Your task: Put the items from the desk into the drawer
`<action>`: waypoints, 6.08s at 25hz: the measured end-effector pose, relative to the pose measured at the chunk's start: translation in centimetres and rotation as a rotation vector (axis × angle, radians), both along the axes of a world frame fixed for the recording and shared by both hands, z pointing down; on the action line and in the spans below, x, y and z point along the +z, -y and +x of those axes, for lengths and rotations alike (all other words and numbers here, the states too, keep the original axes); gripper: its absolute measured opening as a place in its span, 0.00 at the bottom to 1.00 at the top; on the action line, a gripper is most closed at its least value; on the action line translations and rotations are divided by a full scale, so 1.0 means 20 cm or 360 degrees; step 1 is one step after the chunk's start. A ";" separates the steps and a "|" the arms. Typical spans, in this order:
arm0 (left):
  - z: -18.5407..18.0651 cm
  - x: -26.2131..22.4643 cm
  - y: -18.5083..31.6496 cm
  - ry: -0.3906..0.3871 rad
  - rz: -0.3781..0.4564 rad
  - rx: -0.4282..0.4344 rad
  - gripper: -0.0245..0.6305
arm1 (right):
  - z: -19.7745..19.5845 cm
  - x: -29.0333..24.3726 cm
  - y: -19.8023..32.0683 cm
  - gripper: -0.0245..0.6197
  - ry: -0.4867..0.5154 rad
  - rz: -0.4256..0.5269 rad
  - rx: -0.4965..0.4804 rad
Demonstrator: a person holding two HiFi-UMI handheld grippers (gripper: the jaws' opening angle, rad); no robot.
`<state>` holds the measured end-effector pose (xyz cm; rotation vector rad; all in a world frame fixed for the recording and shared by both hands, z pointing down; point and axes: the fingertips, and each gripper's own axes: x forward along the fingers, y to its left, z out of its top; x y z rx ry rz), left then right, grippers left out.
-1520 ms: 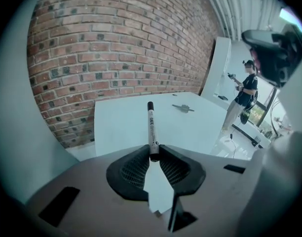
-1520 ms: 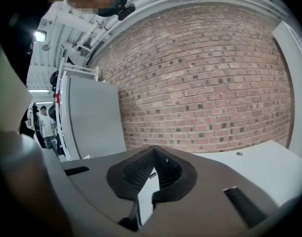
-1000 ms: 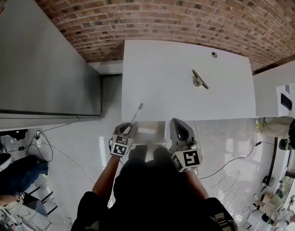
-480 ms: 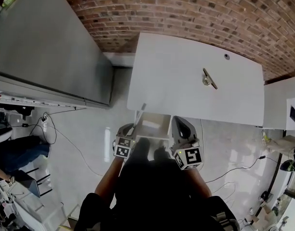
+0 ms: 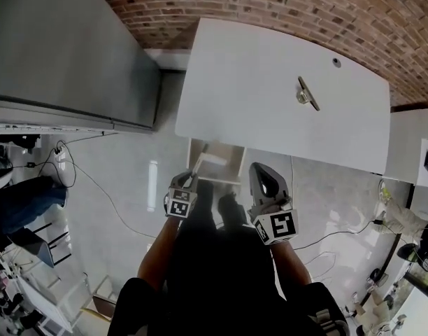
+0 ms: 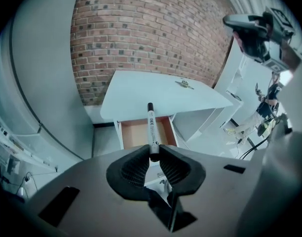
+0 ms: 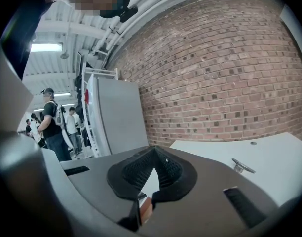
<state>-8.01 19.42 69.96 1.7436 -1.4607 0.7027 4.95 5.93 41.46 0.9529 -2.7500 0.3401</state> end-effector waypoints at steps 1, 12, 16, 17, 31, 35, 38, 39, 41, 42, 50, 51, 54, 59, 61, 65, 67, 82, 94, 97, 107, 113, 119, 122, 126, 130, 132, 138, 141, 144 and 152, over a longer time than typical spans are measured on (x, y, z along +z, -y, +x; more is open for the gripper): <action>-0.01 0.08 0.01 0.0007 -0.0027 -0.0007 0.13 | 0.00 0.02 0.01 0.03 -0.0003 0.0002 -0.0011; 0.03 0.65 -0.06 0.0040 -0.0298 -0.0039 0.13 | 0.00 0.29 0.03 0.03 -0.0085 -0.0076 -0.0045; 0.08 0.81 -0.09 0.0008 -0.0410 -0.0037 0.13 | -0.01 0.37 0.03 0.04 -0.0100 -0.0122 -0.0044; 0.08 0.85 -0.10 0.0000 -0.0437 -0.0044 0.13 | -0.02 0.38 0.02 0.03 -0.0102 -0.0134 -0.0045; 0.14 1.17 -0.09 -0.0090 -0.0609 -0.0026 0.13 | 0.00 0.59 -0.04 0.03 -0.0175 -0.0281 -0.0031; 0.13 1.20 -0.07 -0.0077 -0.0633 0.0001 0.13 | 0.01 0.62 -0.03 0.04 -0.0194 -0.0299 -0.0014; 0.13 1.21 -0.07 -0.0066 -0.0700 0.0042 0.13 | 0.01 0.64 -0.03 0.03 -0.0202 -0.0314 0.0000; 0.13 1.22 -0.08 -0.0069 -0.0723 0.0047 0.13 | 0.01 0.64 -0.02 0.03 -0.0202 -0.0317 0.0005; 0.13 1.26 -0.10 -0.0069 -0.0745 0.0053 0.13 | 0.01 0.64 -0.01 0.04 -0.0200 -0.0320 0.0021; 0.13 1.27 -0.10 -0.0068 -0.0749 0.0057 0.13 | 0.01 0.64 -0.01 0.03 -0.0199 -0.0322 0.0029; 0.16 1.29 -0.11 -0.0092 -0.0779 0.0061 0.13 | 0.03 0.63 0.01 0.03 -0.0199 -0.0329 0.0067; 0.17 1.29 -0.12 -0.0095 -0.0781 0.0061 0.13 | 0.03 0.63 0.01 0.04 -0.0197 -0.0329 0.0072; 0.18 1.30 -0.13 -0.0099 -0.0792 0.0056 0.13 | 0.04 0.63 0.01 0.03 -0.0191 -0.0327 0.0086; 0.21 1.29 -0.12 -0.0113 -0.0790 0.0072 0.15 | 0.04 0.62 0.03 0.03 -0.0183 -0.0322 0.0099; 0.22 1.29 -0.12 -0.0129 -0.0784 0.0057 0.18 | 0.04 0.61 0.03 0.04 -0.0180 -0.0316 0.0103; 0.22 1.29 -0.13 -0.0145 -0.0799 0.0023 0.21 | 0.04 0.59 0.02 0.03 -0.0165 -0.0305 0.0109; 0.21 1.28 -0.13 -0.0140 -0.0791 -0.0011 0.19 | 0.05 0.59 0.02 0.04 -0.0162 -0.0298 0.0115; 0.17 0.53 0.11 -0.0365 -0.0222 -0.0216 0.04 | 0.17 0.35 0.02 0.04 -0.0086 -0.0174 0.0208; 0.07 -1.21 0.73 -0.0240 0.0921 0.0006 0.04 | 0.35 -0.01 0.15 0.03 0.0015 0.0085 0.0394; 0.11 -1.60 0.77 -0.0238 0.1160 0.0066 0.04 | 0.38 -0.10 0.16 0.03 0.0030 0.0136 0.0429; 0.44 -1.82 0.68 -0.0341 0.1304 0.0301 0.33 | 0.45 -0.14 0.11 0.04 0.0041 0.0150 0.0517; 0.44 -1.80 0.67 -0.0357 0.1301 0.0333 0.33 | 0.44 -0.15 0.09 0.03 0.0015 0.0175 0.0547; 0.43 -1.76 0.70 -0.0404 0.1267 0.0414 0.33 | 0.45 -0.16 0.09 0.04 -0.0007 0.0178 0.0650; 0.44 -1.77 0.72 -0.0435 0.1270 0.0476 0.33 | 0.47 -0.16 0.10 0.04 -0.0015 0.0179 0.0724; 0.46 -1.75 0.76 -0.0475 0.1273 0.0566 0.33 | 0.50 -0.17 0.09 0.03 -0.0043 0.0190 0.0844; 0.51 -1.71 0.81 -0.0502 0.1251 0.0681 0.33 | 0.51 -0.17 0.07 0.04 -0.0053 0.0192 0.0928; 0.55 -1.68 0.83 -0.0519 0.1226 0.0723 0.33 | 0.53 -0.16 0.06 0.03 -0.0053 0.0179 0.0962; 0.71 -1.63 0.92 -0.0517 0.1189 0.0803 0.33 | 0.65 -0.17 0.13 0.04 -0.0070 0.0203 0.1020; 0.79 -1.62 0.98 -0.0495 0.1187 0.0822 0.33 | 0.71 -0.15 0.19 0.04 -0.0065 0.0199 0.1005; 0.88 -1.60 1.10 -0.0452 0.1158 0.0823 0.33 | 0.77 -0.13 0.30 0.04 -0.0033 0.0171 0.0975; 1.11 -1.41 1.46 -0.0377 0.1044 0.0843 0.34 | 0.96 -0.09 0.65 0.04 -0.0033 0.0129 0.0930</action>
